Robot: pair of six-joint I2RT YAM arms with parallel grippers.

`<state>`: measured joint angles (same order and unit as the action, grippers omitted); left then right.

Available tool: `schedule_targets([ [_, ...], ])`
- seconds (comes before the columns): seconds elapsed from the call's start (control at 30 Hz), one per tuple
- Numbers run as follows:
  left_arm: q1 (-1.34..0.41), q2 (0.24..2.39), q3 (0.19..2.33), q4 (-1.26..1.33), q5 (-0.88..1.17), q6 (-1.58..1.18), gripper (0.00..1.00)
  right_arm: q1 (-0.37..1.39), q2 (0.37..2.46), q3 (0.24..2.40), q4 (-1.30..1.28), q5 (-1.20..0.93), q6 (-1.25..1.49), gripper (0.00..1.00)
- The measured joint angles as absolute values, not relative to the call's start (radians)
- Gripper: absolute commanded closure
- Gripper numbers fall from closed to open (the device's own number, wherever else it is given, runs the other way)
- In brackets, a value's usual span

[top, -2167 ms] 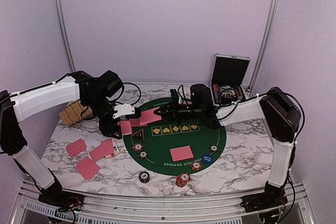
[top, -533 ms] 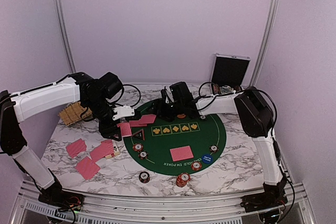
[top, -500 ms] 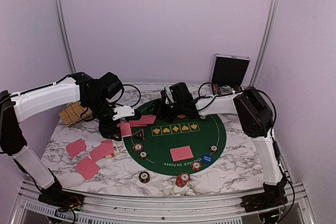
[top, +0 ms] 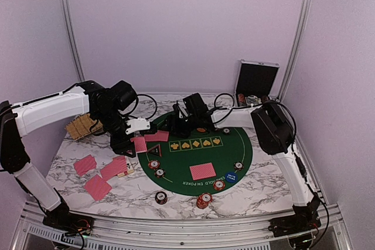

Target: Distribute texas hold em gaming equipment

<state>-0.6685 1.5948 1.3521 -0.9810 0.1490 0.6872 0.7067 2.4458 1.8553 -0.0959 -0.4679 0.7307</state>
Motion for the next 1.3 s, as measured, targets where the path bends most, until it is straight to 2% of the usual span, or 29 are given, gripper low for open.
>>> schedule_targets([
  [0.43,-0.669,1.595,1.347,-0.981,0.149,0.688,0.37,0.695,2.325,1.665,-0.075,-0.470,0.679,0.25],
  [0.8,-0.669,1.595,1.346,-0.981,0.149,0.688,0.37,0.698,1.925,1.073,0.002,-0.489,0.669,0.29],
  [0.93,-0.669,1.595,1.346,-0.981,0.149,0.688,0.37,0.704,1.818,0.931,0.019,-0.489,0.677,0.30],
  [1.3,-0.669,1.596,1.346,-0.981,0.149,0.688,0.37,0.717,1.745,0.878,-0.042,-0.493,0.662,0.30],
])
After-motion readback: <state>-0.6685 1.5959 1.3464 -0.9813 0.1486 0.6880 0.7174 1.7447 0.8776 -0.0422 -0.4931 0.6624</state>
